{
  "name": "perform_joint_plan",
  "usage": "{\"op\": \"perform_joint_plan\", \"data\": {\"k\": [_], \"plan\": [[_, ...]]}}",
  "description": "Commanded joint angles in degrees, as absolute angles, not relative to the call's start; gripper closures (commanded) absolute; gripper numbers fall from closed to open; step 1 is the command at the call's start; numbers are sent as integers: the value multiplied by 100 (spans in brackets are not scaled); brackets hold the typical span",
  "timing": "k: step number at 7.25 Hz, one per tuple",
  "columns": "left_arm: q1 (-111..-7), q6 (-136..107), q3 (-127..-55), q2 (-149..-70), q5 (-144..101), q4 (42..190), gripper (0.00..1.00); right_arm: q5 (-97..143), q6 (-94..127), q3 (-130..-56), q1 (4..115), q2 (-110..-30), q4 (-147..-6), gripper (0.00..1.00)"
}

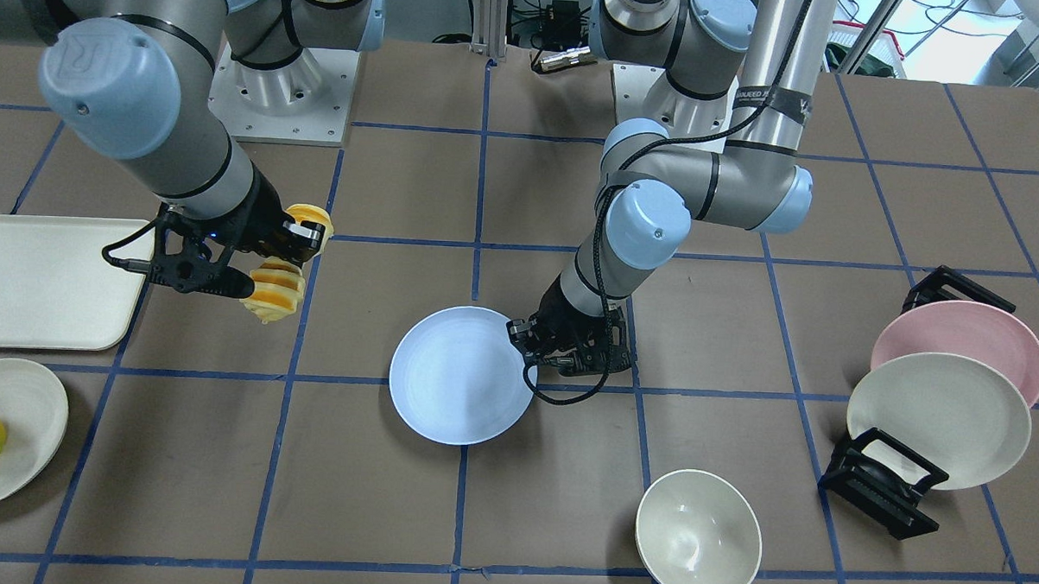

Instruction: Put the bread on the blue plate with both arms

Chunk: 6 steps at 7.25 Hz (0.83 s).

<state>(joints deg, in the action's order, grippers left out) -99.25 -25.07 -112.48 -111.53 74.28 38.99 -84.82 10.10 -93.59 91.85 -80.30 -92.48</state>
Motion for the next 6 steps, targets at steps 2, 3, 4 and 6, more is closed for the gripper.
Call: {"op": "perform_joint_plan", "data": {"k": [2,3,4,6], "plan": [[-10124,-2841,-11565,-11014,7453,3437,1,-8490,1107,-9378,9920,-7543,-10147,100],[-10081,-2639,-11505,-11013,7453,3410,0,-8482,1107,-9334,10097,-7384,-10247,100],[-9872,-2471,-11418,-10847,7505,3462,0,-8473,1107,-9334,10168,-7296,-10466,100],[-9328,-1273,-10954,-10278,8005,4755,0,-8411,1116,-9334,10405,-7032,-10817,100]]}}
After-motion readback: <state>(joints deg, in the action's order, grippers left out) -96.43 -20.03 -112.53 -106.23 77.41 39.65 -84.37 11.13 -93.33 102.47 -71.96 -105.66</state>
